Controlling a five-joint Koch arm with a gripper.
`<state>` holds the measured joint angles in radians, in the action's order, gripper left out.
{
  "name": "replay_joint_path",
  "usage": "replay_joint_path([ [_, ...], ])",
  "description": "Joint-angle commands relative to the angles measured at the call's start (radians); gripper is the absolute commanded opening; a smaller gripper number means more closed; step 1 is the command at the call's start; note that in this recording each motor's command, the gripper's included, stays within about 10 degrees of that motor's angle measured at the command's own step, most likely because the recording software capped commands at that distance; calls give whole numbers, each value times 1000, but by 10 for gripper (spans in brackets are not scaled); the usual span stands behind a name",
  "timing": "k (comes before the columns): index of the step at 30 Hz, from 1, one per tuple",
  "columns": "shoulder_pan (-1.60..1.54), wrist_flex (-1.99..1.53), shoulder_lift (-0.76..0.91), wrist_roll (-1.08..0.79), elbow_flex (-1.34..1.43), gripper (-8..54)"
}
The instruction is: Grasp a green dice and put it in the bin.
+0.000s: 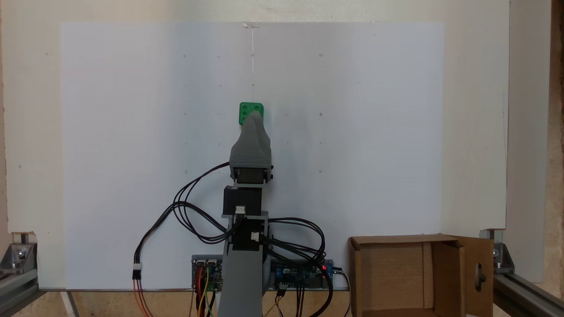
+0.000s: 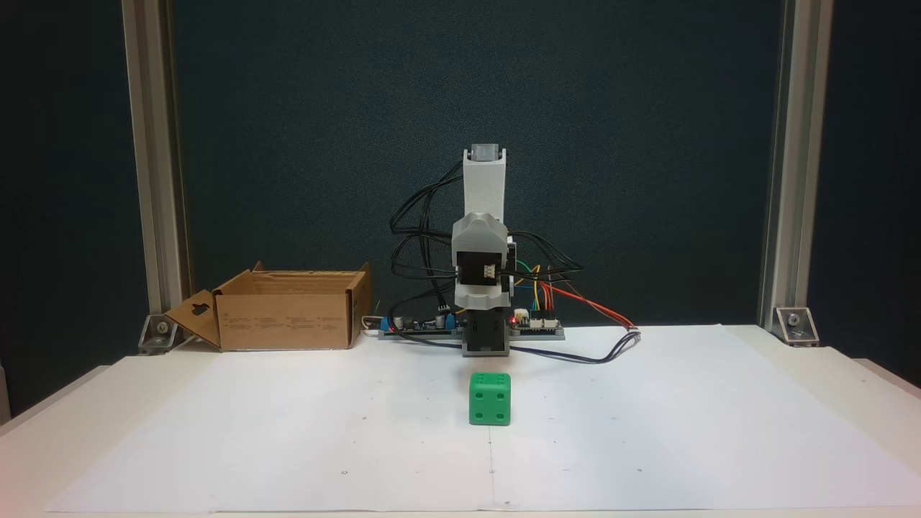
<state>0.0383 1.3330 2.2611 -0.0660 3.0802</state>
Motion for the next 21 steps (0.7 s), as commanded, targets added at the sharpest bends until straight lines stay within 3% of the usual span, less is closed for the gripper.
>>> replay_joint_path([
  [1,-49,175,104,-72,48,447],
  [21,-49,279,104,-72,48,447],
])
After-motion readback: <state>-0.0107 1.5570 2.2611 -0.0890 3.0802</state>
